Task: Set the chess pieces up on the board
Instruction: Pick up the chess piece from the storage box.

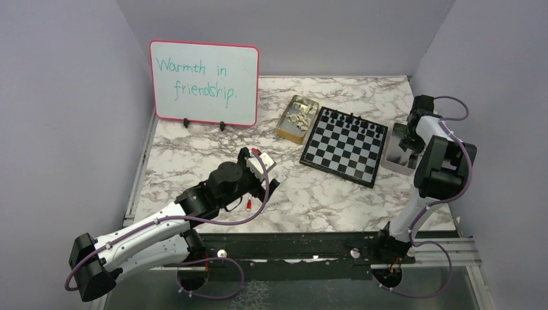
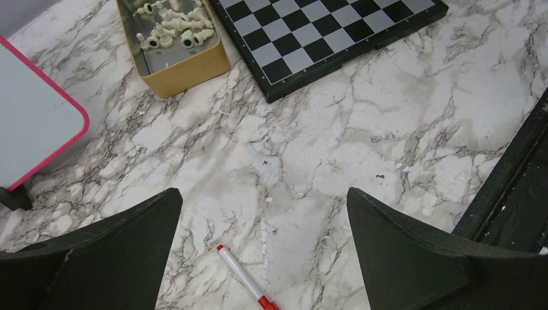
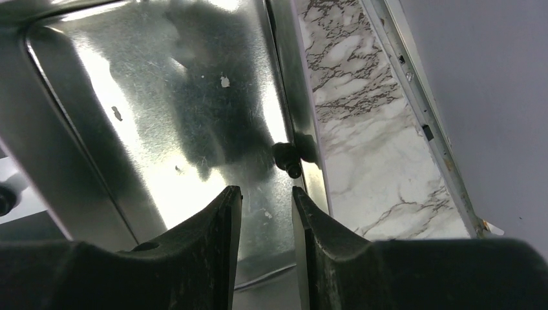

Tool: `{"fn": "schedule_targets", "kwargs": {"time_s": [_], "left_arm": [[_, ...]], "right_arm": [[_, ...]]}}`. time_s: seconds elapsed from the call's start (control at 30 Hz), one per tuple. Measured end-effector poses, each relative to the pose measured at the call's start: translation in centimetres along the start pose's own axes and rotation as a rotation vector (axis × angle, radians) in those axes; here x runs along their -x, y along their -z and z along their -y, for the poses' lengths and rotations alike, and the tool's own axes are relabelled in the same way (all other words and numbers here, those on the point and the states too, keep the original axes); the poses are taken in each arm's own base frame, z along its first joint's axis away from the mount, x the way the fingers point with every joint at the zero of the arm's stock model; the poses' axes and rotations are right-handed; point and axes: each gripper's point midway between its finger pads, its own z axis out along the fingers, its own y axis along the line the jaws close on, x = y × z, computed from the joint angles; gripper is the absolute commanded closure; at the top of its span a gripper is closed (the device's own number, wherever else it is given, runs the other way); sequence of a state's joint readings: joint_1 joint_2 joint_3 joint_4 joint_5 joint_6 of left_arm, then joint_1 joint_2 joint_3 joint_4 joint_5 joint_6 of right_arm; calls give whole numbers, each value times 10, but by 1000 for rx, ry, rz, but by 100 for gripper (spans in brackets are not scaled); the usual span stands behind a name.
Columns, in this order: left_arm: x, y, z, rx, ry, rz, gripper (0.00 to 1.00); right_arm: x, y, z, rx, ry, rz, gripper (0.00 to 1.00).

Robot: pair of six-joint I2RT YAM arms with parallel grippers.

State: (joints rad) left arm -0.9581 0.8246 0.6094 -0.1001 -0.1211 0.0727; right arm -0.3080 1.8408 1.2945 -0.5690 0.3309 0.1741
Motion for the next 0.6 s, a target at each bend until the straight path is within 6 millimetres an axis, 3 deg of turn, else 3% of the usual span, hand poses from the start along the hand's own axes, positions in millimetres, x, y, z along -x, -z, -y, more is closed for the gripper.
{"fn": "schedule_targets", "kwargs": {"time_s": [0.6], "left_arm": [[1, 1, -1, 2, -11, 3, 1]], "right_arm": [[-3, -11, 6, -48, 32, -8, 60]]}}
